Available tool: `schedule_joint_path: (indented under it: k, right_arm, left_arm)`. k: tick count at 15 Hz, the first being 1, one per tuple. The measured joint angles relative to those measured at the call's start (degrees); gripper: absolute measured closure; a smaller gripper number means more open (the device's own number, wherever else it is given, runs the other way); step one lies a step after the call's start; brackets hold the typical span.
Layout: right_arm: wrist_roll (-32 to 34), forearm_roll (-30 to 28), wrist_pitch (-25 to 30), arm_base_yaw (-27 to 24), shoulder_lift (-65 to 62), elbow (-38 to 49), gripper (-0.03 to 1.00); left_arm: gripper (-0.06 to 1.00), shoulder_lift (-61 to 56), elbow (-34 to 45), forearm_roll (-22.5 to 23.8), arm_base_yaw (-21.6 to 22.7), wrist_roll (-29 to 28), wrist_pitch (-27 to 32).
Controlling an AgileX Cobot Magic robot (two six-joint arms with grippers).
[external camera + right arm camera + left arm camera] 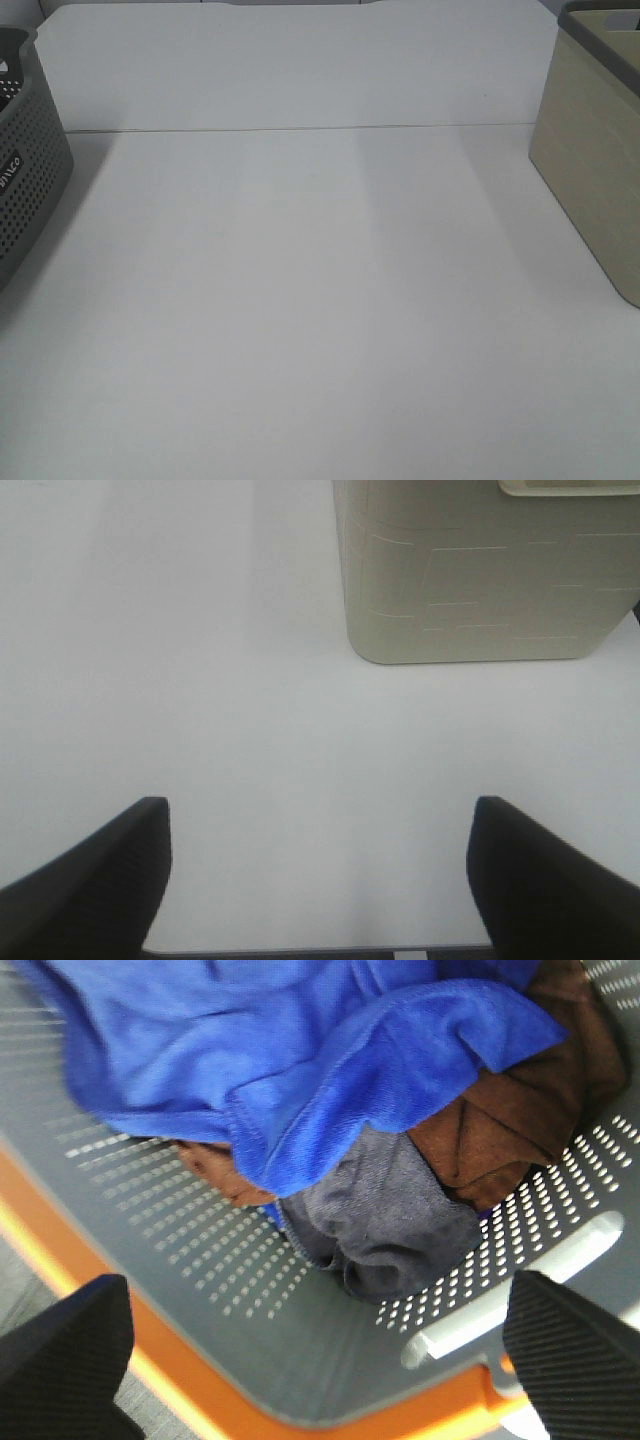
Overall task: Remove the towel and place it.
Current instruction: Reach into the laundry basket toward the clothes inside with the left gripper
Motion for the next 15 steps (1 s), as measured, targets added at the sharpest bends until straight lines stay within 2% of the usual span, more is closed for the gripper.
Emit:
schedule_joint_path:
  k: [2, 5, 7, 15]
  right_arm:
    - [0.0, 0.0, 0.0, 0.0, 0.0, 0.0, 0.17]
    - [0.0, 0.0, 0.0, 0.0, 0.0, 0.0, 0.17]
    - [0.0, 0.0, 0.0, 0.0, 0.0, 0.0, 0.17]
    - [0.0, 0.0, 0.0, 0.0, 0.0, 0.0, 0.17]
  left_arm:
    - [0.02, 5.7, 0.0, 1.9, 0.0, 2.1, -3.4]
    - [0.02, 13.2, 0.0, 9.3, 0.0, 2.3, -12.8]
    - [0.02, 17.3, 0.0, 12.6, 0.0, 2.3, -16.2]
    - [0.05, 23.6, 0.0, 13.9, -3.3, 2.3, -19.9]
